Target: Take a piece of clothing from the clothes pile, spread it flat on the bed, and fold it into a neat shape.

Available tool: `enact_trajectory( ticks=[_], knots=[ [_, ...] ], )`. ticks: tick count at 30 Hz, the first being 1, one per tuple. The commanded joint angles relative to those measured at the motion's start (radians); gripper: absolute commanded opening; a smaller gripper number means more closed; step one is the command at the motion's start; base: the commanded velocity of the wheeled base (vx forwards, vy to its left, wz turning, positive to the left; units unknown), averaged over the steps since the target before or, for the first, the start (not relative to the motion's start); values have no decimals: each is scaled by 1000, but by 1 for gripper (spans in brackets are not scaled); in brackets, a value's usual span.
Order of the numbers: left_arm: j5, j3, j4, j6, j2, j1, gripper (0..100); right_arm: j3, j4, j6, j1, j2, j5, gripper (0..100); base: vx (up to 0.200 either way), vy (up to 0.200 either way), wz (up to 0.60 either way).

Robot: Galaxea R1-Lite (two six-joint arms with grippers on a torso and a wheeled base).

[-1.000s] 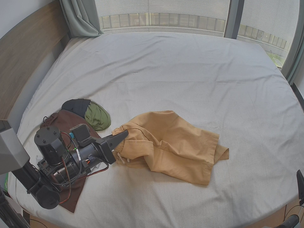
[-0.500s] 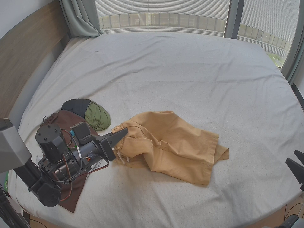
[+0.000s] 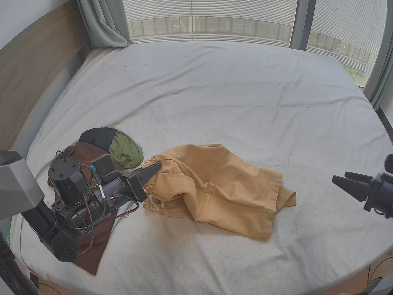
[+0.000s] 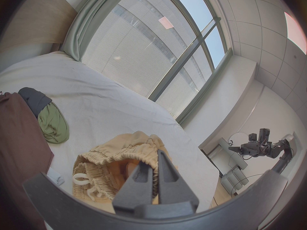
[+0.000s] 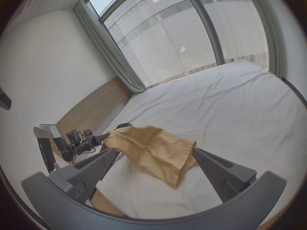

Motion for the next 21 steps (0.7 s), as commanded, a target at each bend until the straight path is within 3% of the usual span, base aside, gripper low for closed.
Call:
enact_trajectory(
  ticks=[1,7,13,21],
  knots=[
    [-6,-12,0,-1,18,34,0,-46,-51,3,30,208,55,100,0,0,0],
    [-12,-17,0,-3,21,54,0,-45,-64,14,62,265,63,100,0,0,0],
    [-22,-22,0,-3,20,83,0,-26,-169,89,79,335,79,100,0,0,0],
    [-29,-23,0,-4,66,91,0,4,-281,100,88,509,79,100,0,0,0]
  ],
)
